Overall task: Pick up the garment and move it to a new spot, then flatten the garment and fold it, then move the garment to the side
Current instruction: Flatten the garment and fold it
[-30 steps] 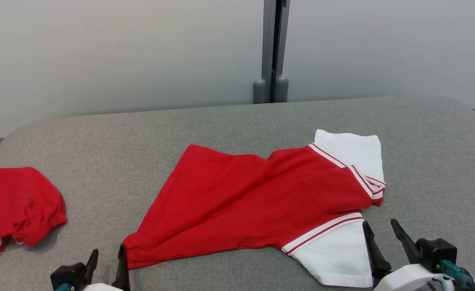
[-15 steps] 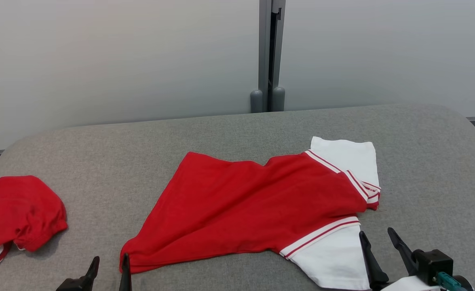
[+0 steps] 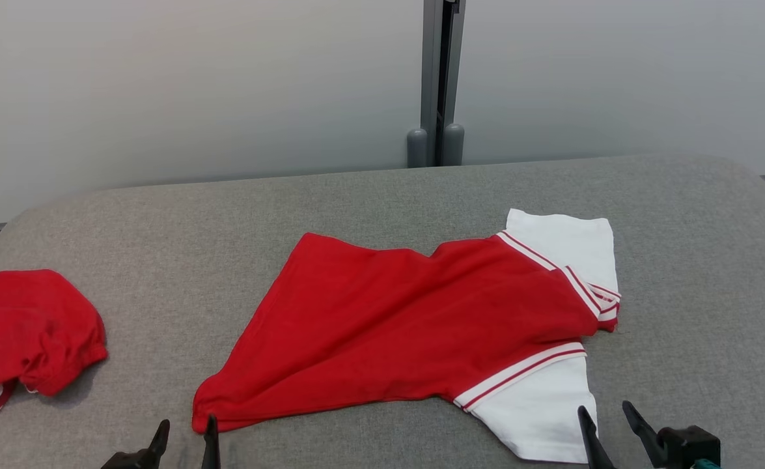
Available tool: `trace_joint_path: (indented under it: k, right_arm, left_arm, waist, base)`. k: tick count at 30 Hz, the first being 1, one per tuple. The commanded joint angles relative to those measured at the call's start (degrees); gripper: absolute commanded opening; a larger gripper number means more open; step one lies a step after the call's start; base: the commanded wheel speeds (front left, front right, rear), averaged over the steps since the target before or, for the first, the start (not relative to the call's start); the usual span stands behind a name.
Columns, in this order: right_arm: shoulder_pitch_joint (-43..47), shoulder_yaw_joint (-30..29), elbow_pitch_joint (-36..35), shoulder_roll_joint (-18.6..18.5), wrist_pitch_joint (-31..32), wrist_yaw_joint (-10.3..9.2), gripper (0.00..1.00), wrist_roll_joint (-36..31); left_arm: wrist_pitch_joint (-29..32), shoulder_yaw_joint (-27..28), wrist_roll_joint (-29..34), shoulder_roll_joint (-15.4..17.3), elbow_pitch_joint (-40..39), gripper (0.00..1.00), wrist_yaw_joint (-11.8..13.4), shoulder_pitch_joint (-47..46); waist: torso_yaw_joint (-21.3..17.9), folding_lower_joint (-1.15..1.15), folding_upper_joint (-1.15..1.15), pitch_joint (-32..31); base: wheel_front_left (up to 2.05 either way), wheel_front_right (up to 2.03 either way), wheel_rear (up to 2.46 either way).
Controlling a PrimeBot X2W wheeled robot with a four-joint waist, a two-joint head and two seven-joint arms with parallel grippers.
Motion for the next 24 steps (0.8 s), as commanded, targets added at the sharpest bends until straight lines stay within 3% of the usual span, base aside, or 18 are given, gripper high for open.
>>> trace_joint_path:
  k: [1, 9, 22, 23, 24]
  right_arm:
    - [0.47, -0.08, 0.43, -0.3, 0.02, 0.01, 1.0, 0.34]
    - [0.44, 2.45, 8.45, -0.35, 0.01, 0.0, 1.0, 1.02]
    - [-3.59, 4.95, 14.34, -0.31, 0.1, 0.01, 1.0, 4.7]
    - [-4.0, 5.46, 15.27, -0.29, 0.11, 0.0, 0.94, 4.78]
    - [-4.3, 5.92, 15.94, -0.26, 0.19, 0.01, 0.47, 5.11]
  left_arm:
    - [0.0, -0.13, -0.45, 0.24, 0.08, 1.0, -0.15, -0.8]
    - [0.0, -2.1, -1.16, 0.24, 0.84, 1.0, 0.05, -1.37]
    - [0.0, -2.27, -0.73, 0.24, 0.53, 1.0, 0.06, -2.09]
    - [0.0, -2.31, -0.72, 0.23, 0.55, 1.0, 0.07, -2.19]
    - [0.0, -2.31, -0.73, 0.24, 0.56, 1.0, 0.08, -2.26]
  waist:
    - [0.01, 0.0, 0.0, 0.17]
    - [0.15, 0.0, 0.0, 1.37]
    - [0.27, 0.0, 0.0, 2.76]
    - [0.31, 0.0, 0.0, 2.85]
    - [0.35, 0.0, 0.0, 2.95]
  base:
    - [0.0, 0.0, 0.0]
    - [0.0, 0.0, 0.0]
    - [0.0, 0.0, 0.0]
    - [0.0, 0.0, 0.0]
    - [0.0, 0.0, 0.0]
